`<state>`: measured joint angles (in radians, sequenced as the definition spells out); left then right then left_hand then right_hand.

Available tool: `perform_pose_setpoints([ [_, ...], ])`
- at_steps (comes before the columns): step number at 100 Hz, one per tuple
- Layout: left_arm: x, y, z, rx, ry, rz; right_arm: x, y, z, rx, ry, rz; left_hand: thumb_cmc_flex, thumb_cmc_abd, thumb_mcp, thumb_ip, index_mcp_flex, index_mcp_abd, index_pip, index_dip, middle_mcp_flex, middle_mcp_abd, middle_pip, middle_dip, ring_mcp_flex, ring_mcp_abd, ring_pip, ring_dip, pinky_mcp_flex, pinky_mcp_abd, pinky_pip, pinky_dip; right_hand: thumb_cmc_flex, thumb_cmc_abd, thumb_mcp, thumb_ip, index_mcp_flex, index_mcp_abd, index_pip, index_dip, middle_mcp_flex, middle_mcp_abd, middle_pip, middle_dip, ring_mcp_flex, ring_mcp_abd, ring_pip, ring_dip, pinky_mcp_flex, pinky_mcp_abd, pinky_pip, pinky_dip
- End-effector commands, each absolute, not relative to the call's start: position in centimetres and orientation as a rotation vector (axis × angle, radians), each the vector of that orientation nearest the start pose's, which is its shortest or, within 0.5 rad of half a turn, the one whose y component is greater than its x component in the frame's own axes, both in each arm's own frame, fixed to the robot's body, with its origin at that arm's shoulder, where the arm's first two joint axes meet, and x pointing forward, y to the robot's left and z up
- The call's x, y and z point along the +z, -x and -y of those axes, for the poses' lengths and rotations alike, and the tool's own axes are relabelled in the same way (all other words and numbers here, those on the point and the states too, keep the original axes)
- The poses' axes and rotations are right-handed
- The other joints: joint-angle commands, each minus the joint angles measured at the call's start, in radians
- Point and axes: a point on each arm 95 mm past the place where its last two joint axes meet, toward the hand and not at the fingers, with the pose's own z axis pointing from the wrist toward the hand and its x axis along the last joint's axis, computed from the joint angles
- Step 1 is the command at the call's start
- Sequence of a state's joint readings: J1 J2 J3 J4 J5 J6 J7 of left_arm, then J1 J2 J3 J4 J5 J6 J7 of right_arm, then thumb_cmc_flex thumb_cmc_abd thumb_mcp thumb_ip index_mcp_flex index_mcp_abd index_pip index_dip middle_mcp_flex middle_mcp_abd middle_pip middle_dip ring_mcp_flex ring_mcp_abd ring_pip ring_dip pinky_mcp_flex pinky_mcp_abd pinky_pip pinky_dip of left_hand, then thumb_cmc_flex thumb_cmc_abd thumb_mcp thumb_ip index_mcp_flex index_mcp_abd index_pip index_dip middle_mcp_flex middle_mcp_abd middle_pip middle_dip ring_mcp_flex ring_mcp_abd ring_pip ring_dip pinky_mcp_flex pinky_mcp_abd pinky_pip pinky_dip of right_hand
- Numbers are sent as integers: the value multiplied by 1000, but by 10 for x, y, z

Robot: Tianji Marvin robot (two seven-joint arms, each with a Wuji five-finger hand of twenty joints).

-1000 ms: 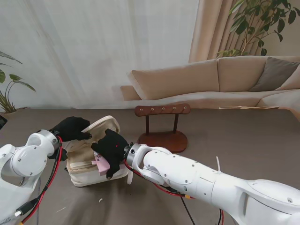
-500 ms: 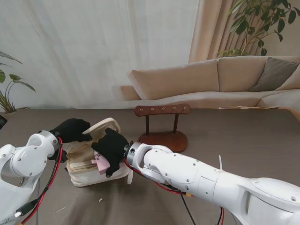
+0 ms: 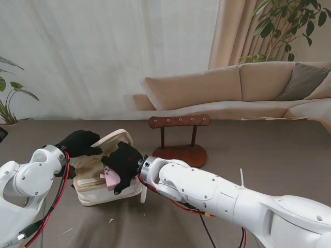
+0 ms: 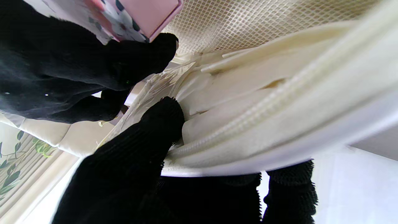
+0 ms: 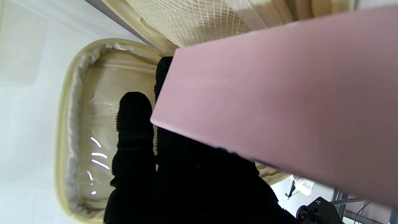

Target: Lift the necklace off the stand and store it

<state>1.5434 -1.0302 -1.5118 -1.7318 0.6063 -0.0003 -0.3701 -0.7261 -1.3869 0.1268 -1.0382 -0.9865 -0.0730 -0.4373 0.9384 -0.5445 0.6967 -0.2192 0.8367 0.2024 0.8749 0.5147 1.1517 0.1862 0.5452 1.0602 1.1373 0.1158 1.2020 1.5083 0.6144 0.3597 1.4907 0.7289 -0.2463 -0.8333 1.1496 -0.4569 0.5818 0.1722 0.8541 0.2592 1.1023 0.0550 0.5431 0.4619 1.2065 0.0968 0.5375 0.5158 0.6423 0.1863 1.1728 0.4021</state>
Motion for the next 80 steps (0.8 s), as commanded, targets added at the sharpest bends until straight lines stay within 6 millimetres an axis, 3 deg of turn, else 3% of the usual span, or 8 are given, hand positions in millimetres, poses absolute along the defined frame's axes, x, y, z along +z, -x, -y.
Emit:
perform_pose_setpoints([
  [1,-241,-424,-87,-1548,1596,-1388,-308,-441,-276,1799,-124,-1907,51,57,-2,50,-4,2,43,17,-18,67,24,9,6,-40,30,26,-8,19,58,21,681,286,212,193,-42,-304,11,51,16,-64,17,-21,62,-79,74,17,24,28,11,1],
  [11,-240,-424,-88,-1556,1576,-1370,-309,-442,-275,1781,-161,-1941,53,55,-2,51,-4,4,43,17,-18,70,25,9,7,-39,30,26,-8,20,58,21,702,314,193,207,-70,-265,12,67,-7,-53,5,-32,48,-74,62,13,12,29,1,-1],
  [22,-239,-425,-88,-1572,1529,-1326,-310,-442,-274,1774,-177,-1968,54,55,-1,51,-5,1,42,17,-21,67,24,10,-9,-24,23,28,-33,24,47,21,748,289,191,178,-45,-282,21,65,-7,-53,8,-36,50,-79,63,14,15,27,3,2],
  [25,-239,-426,-88,-1575,1522,-1316,-310,-442,-274,1771,-179,-1976,55,55,-1,51,-6,0,41,17,-23,66,23,12,-15,-17,18,28,-40,26,44,22,752,288,190,171,-36,-291,28,31,-8,-53,10,-36,51,-81,65,15,16,28,4,3],
  [33,-238,-427,-87,-1579,1514,-1304,-309,-442,-275,1763,-192,-1992,60,58,-7,52,-7,-4,36,14,-43,88,8,14,-36,24,-32,22,-70,30,26,27,753,290,187,171,-30,-298,39,13,-7,-55,11,-35,57,-81,69,16,20,26,6,5],
  [38,-237,-428,-86,-1577,1499,-1305,-309,-442,-276,1760,-209,-1991,58,56,-4,53,-6,-11,31,10,-44,61,1,19,-50,33,-61,18,-79,28,16,28,751,293,182,172,-26,-297,64,-25,-7,-54,17,-31,64,-81,83,20,29,26,16,10],
  [50,-238,-430,-85,-1570,1501,-1320,-307,-442,-277,1758,-271,-1978,78,49,4,56,-3,-19,20,0,-47,58,-62,10,-92,116,-219,-7,-143,31,-60,24,741,303,166,176,-23,-291,83,-54,-10,-52,42,-13,84,-70,112,30,47,42,59,36],
  [80,-240,-433,-83,-1549,1511,-1360,-300,-443,-281,1727,-309,-1911,76,19,50,51,-27,-16,3,-2,-31,47,-116,32,-99,116,-272,-10,-154,25,-91,26,654,297,178,199,-6,-272,85,-71,-12,-66,78,18,75,-62,124,33,25,43,65,63],
])
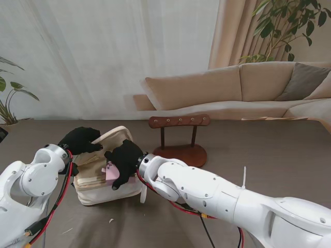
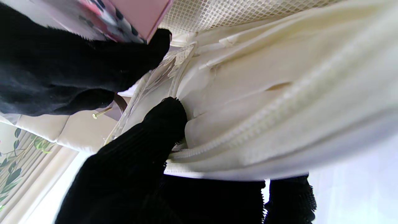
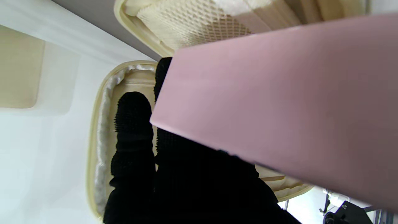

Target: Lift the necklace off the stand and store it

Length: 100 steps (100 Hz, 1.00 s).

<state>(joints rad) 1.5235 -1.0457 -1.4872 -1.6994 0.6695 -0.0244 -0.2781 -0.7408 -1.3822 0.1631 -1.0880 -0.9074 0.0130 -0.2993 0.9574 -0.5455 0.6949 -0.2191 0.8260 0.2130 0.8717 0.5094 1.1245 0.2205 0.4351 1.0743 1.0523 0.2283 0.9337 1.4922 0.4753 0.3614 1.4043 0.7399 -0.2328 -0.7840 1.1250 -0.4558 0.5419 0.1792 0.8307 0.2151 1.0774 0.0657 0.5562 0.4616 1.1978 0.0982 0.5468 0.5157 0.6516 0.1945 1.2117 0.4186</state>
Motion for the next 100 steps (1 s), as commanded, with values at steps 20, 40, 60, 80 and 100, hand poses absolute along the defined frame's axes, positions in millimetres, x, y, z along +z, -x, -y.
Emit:
perform_pose_setpoints([
  [20,-241,-431,-82,-1539,1536,-1383,-304,-442,-284,1685,-272,-1869,54,22,46,52,-18,-19,-11,-8,-1,15,1,15,3,-9,22,13,8,23,10,20,595,229,218,225,53,-282,91,-15,16,-84,74,23,74,-65,113,34,-3,30,19,51],
  [40,-242,-430,-81,-1541,1549,-1389,-311,-440,-289,1646,-222,-1830,53,26,41,52,-17,-14,-19,-10,-4,20,7,13,7,-6,26,12,12,24,14,21,539,227,224,283,67,-270,54,34,10,-86,78,19,66,-68,127,41,-8,28,18,53],
  [60,-243,-432,-80,-1552,1554,-1389,-317,-441,-292,1621,-178,-1789,51,31,34,52,-16,-12,-22,-9,-3,21,17,13,11,-6,30,11,17,24,18,21,506,199,180,298,73,-250,21,96,3,-82,81,16,60,-65,128,36,-17,31,14,49],
  [80,-244,-432,-79,-1556,1565,-1394,-317,-440,-290,1590,-157,-1759,54,37,26,53,-15,-10,-24,-9,-3,24,31,14,16,-3,34,10,20,27,22,22,444,104,130,274,102,-222,12,98,7,-73,89,20,59,-60,133,37,-29,42,7,44],
  [100,-244,-432,-78,-1558,1564,-1391,-319,-440,-292,1568,-151,-1753,55,40,22,54,-14,-9,-25,-9,-2,26,40,13,22,-10,45,12,23,26,28,23,329,20,87,249,71,-187,-24,88,-57,-66,73,21,-12,-34,101,26,-106,65,-43,27],
])
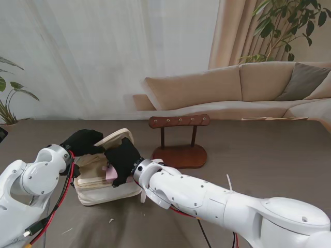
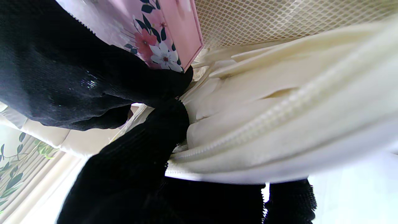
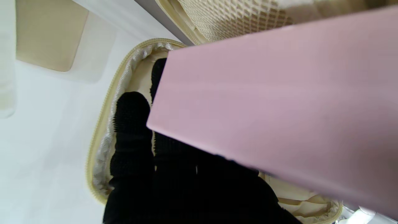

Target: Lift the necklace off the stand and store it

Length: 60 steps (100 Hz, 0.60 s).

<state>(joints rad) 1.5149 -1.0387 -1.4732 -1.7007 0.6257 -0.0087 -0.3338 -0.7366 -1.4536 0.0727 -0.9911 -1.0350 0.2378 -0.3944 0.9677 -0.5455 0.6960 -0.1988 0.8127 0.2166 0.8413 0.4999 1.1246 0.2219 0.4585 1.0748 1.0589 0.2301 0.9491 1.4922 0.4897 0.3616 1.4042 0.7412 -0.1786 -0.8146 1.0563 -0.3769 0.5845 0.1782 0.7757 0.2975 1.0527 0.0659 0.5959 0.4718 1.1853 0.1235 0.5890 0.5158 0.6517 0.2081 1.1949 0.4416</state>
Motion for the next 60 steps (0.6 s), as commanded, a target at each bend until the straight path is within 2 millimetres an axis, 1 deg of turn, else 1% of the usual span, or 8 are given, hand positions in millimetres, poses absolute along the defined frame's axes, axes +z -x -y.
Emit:
perform_pose_setpoints([
  [1,-244,-432,-78,-1557,1563,-1390,-319,-440,-292,1566,-151,-1753,45,39,21,33,0,-12,6,1,-1,24,17,12,15,-12,30,13,9,26,29,22,271,48,153,170,25,-185,28,5,-38,-65,33,11,-5,-58,56,25,-111,53,-29,3],
  [10,-244,-433,-78,-1556,1563,-1387,-319,-440,-292,1554,-151,-1762,44,41,19,33,1,-14,6,2,-3,25,20,12,15,-12,36,14,11,25,31,22,239,43,131,169,-22,-165,4,-3,-103,-63,26,13,-59,-39,30,16,-152,65,-60,-2],
  [24,-245,-433,-78,-1552,1576,-1382,-320,-440,-292,1554,-157,-1756,46,43,16,34,2,-12,6,1,-2,27,28,14,18,-16,44,16,9,25,34,23,215,53,103,171,-84,-162,-17,-10,-219,-47,20,6,-157,8,-20,-7,-207,100,-109,-6],
  [31,-246,-433,-78,-1549,1582,-1385,-321,-440,-292,1549,-163,-1758,47,44,13,34,1,-12,5,1,-3,29,31,14,17,-15,46,16,7,27,35,23,208,71,84,174,-115,-167,-25,-14,-281,-36,16,-4,-209,29,-47,-23,-228,112,-131,-5],
  [38,-247,-433,-78,-1547,1587,-1387,-321,-439,-292,1545,-164,-1759,49,45,12,35,1,-10,5,2,-3,31,35,16,18,-16,48,16,7,27,35,24,202,91,63,178,-136,-189,-32,-19,-331,-29,14,-20,-257,47,-81,-48,-251,127,-159,-6],
  [53,-247,-432,-78,-1545,1594,-1388,-322,-439,-292,1549,-176,-1758,51,48,8,35,1,-9,4,2,-4,32,44,20,18,-20,59,20,8,27,39,25,199,112,36,184,-157,-203,-39,-24,-393,-13,8,-43,-303,78,-127,-84,-267,158,-194,-8],
  [60,-247,-432,-78,-1544,1596,-1390,-322,-439,-292,1547,-179,-1761,53,48,7,36,2,-9,5,3,-5,31,46,21,18,-22,63,22,8,27,40,26,196,121,23,186,-165,-212,-43,-27,-412,-14,5,-53,-310,85,-143,-97,-268,167,-205,-8],
])
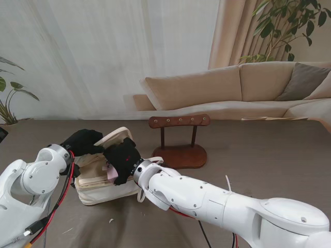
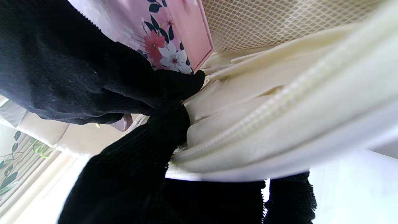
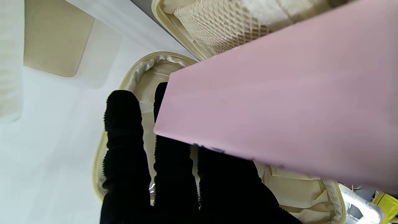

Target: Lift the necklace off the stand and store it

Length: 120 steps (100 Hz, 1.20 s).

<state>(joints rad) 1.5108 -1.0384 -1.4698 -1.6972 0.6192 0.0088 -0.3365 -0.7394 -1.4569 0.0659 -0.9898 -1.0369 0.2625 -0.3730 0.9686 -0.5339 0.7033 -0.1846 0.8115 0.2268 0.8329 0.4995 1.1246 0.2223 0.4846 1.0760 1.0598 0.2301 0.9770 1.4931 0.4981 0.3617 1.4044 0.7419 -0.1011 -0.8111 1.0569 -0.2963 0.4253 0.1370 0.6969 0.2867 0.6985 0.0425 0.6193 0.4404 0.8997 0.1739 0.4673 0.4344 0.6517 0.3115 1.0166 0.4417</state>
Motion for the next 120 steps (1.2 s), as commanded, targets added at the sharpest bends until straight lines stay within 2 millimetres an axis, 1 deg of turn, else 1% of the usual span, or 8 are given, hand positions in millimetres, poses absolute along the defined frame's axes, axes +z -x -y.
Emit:
perform_pose_setpoints([
  [1,-247,-432,-78,-1544,1596,-1391,-322,-439,-292,1547,-179,-1762,53,37,-1,22,2,-18,13,3,-5,33,19,19,17,-23,36,21,0,27,40,25,118,119,22,105,-8,-173,34,-17,-62,10,-19,-23,-27,35,-23,-17,-269,64,-27,-8],
  [38,-246,-432,-79,-1541,1612,-1403,-321,-437,-290,1534,-216,-1817,60,48,-13,22,-1,-16,12,3,-11,36,30,27,13,-20,43,23,-8,27,42,28,95,191,-67,118,-75,-227,-14,-46,-196,22,-113,-131,-147,108,-190,-124,-311,137,-142,-21],
  [55,-246,-433,-78,-1537,1624,-1412,-322,-436,-290,1530,-243,-1830,64,52,-20,23,-1,-16,12,3,-10,38,38,32,14,-19,45,24,-8,29,43,29,94,261,-145,133,-164,-224,-53,-73,-266,66,-166,-173,-209,139,-247,-181,-322,166,-182,-25],
  [67,-246,-433,-78,-1534,1630,-1420,-323,-435,-289,1525,-258,-1842,67,54,-24,24,-2,-15,11,3,-12,39,41,33,13,-16,45,24,-10,27,42,29,113,335,-226,151,-227,-201,-71,-96,-307,91,-197,-190,-251,151,-272,-216,-329,173,-202,-25],
  [71,-245,-433,-78,-1533,1630,-1422,-323,-435,-289,1525,-260,-1843,67,56,-26,25,-2,-17,11,4,-12,38,42,34,14,-16,45,24,-10,28,42,30,150,426,-384,188,-237,-197,-68,-110,-312,97,-202,-194,-254,155,-271,-234,-328,177,-209,-22],
  [78,-245,-433,-78,-1533,1630,-1426,-323,-435,-289,1529,-265,-1843,69,56,-28,25,-1,-17,11,4,-11,40,44,34,15,-17,47,24,-9,30,42,30,18,375,-294,228,-254,-195,-71,-125,-328,109,-217,-202,-265,164,-277,-249,-326,185,-215,-21],
  [100,-244,-433,-79,-1527,1630,-1435,-324,-435,-290,1538,-282,-1844,71,59,-33,27,0,-18,11,4,-13,37,47,36,15,-22,49,25,-9,29,42,31,-12,379,-273,232,-294,-182,-92,-144,-369,142,-272,-227,-315,211,-333,-296,-322,216,-242,-42],
  [120,-245,-433,-79,-1528,1630,-1435,-324,-435,-290,1540,-283,-1839,73,59,-36,28,0,-15,10,4,-12,38,48,37,15,-21,51,25,-8,29,42,32,2,374,-276,228,-267,-184,-72,-139,-333,129,-265,-226,-300,196,-344,-306,-317,201,-244,-50],
])
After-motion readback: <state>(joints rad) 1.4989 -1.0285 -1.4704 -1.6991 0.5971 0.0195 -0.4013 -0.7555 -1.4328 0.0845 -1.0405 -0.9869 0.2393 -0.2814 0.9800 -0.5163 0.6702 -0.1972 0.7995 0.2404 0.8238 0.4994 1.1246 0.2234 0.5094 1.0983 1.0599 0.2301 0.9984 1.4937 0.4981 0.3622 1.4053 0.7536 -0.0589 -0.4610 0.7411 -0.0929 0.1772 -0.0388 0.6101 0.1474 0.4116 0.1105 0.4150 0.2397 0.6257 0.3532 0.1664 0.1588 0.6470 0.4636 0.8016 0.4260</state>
